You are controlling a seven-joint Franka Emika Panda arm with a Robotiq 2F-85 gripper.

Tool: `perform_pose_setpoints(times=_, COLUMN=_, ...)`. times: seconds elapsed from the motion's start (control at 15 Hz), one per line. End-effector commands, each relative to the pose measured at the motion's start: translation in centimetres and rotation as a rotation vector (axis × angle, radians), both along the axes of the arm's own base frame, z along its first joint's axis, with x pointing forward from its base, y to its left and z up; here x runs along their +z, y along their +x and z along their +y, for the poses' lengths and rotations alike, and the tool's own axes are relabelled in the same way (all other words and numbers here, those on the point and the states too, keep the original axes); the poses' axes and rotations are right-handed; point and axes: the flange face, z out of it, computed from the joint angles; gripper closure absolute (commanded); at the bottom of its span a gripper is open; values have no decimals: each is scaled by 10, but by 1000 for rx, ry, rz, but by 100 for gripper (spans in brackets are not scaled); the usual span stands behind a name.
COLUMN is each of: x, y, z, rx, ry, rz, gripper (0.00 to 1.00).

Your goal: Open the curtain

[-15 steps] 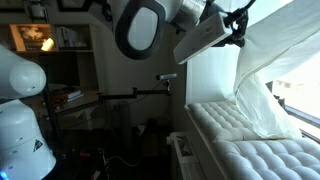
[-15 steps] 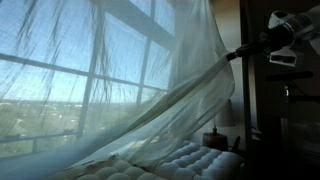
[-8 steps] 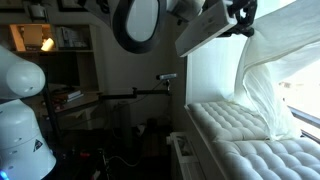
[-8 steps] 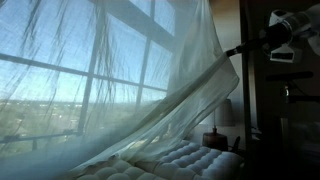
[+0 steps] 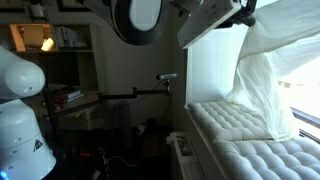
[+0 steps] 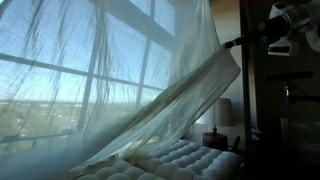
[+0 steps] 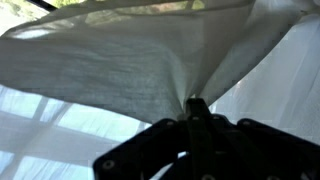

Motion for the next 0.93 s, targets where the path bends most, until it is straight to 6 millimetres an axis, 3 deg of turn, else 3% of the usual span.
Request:
perform_pose_setpoints(times=0.0, x=87, y=-12, z=3, rx=14, ry=-1, rz=-179, gripper=99)
perform_pose_setpoints(times=0.33, x=186, y=-47, z=8, rx=53, ry=-34, rz=-404, gripper=99)
perform_pose_setpoints(times=0.6, x=247, y=-102, z=0, rx=96, ry=-47, rz=-588, gripper=99)
perform_pose_setpoints(times=0.87, x=299, y=-161, z=-24, rx=94, ry=-57, rz=-769, gripper=99)
